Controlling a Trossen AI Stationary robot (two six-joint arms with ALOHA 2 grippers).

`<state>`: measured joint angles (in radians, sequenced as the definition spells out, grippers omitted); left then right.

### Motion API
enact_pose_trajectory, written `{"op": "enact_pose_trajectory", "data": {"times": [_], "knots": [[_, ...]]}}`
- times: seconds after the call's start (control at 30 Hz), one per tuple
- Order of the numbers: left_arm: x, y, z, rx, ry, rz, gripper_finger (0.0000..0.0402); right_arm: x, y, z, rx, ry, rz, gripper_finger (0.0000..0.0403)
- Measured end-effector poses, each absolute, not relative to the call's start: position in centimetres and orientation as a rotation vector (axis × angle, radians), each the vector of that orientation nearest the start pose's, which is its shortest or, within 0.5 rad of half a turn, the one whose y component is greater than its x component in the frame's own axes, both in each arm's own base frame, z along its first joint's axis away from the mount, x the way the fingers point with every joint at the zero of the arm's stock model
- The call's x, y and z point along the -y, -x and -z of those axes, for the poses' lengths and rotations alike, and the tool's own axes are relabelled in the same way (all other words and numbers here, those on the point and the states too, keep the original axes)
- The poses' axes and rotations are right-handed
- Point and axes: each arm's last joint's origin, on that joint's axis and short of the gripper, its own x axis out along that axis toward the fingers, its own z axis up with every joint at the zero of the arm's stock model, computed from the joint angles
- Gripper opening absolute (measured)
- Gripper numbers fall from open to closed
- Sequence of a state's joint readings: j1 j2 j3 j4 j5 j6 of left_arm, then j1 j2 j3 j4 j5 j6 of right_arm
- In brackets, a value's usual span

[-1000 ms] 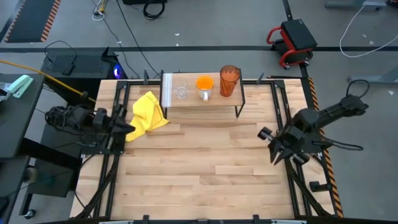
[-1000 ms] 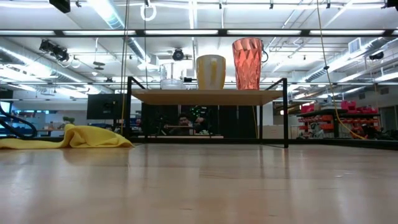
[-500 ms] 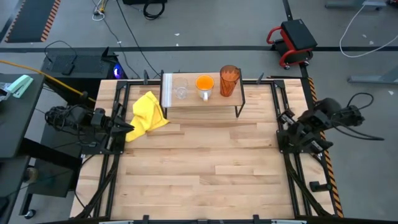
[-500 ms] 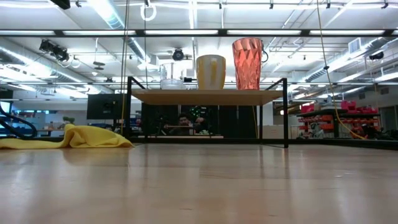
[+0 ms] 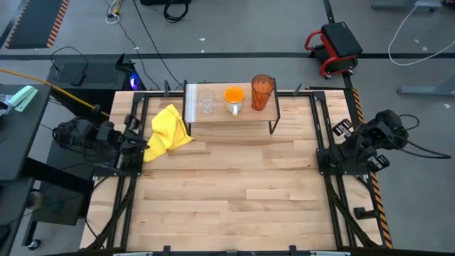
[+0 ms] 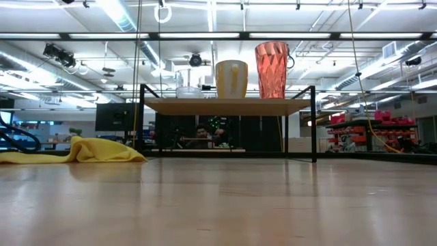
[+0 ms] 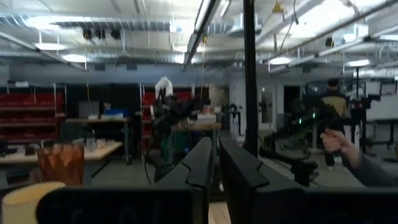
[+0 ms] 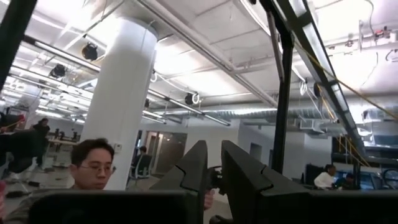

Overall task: Stack small to large cups/mugs on shelf
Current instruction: Return to Home Position

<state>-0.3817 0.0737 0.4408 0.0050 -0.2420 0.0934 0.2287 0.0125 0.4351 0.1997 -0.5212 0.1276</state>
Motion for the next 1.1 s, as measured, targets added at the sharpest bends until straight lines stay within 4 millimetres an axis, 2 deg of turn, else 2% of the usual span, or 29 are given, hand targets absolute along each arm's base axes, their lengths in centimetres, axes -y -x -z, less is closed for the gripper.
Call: {"op": "enact_pose_trajectory", "data": {"times": [0.13, 0.3, 0.4, 0.53, 0.63, 0.8, 0.93, 1.1], "knots": [[0.8, -3.9, -30.3, 0.419, 0.029, 0.115, 0.0036, -2.1, -2.5, -31.5, 0.569, -0.027, -0.765, 0.0056], [0.7, -3.6, -30.8, 0.424, 0.019, 0.099, 0.0030, -2.0, -2.1, -31.9, 0.576, -0.001, -0.758, 0.0056], [0.8, -3.9, -30.2, 0.384, 0.013, 0.101, 0.0028, -2.0, -2.1, -32.0, 0.588, 0.003, -0.758, 0.0056], [1.0, -4.1, -29.7, 0.340, 0.010, 0.161, 0.0032, -2.3, -3.4, -30.2, 0.543, -0.004, -0.760, 0.0056], [1.2, -4.6, -29.1, 0.363, 0.026, 0.164, 0.0036, -2.5, -4.3, -28.8, 0.610, -0.006, -0.751, 0.0056], [1.8, -6.0, -27.0, 0.412, 0.019, 0.161, 0.0040, -2.7, -5.3, -26.6, 0.631, -0.028, -0.771, 0.0056], [2.0, -6.4, -26.1, 0.397, 0.003, 0.158, 0.0038, -2.9, -5.9, -25.6, 0.588, -0.057, -0.779, 0.0056], [2.4, -7.6, -23.5, 0.326, 0.006, 0.157, 0.0031, -3.0, -6.5, -24.1, 0.538, -0.079, -0.776, 0.0056]]}}
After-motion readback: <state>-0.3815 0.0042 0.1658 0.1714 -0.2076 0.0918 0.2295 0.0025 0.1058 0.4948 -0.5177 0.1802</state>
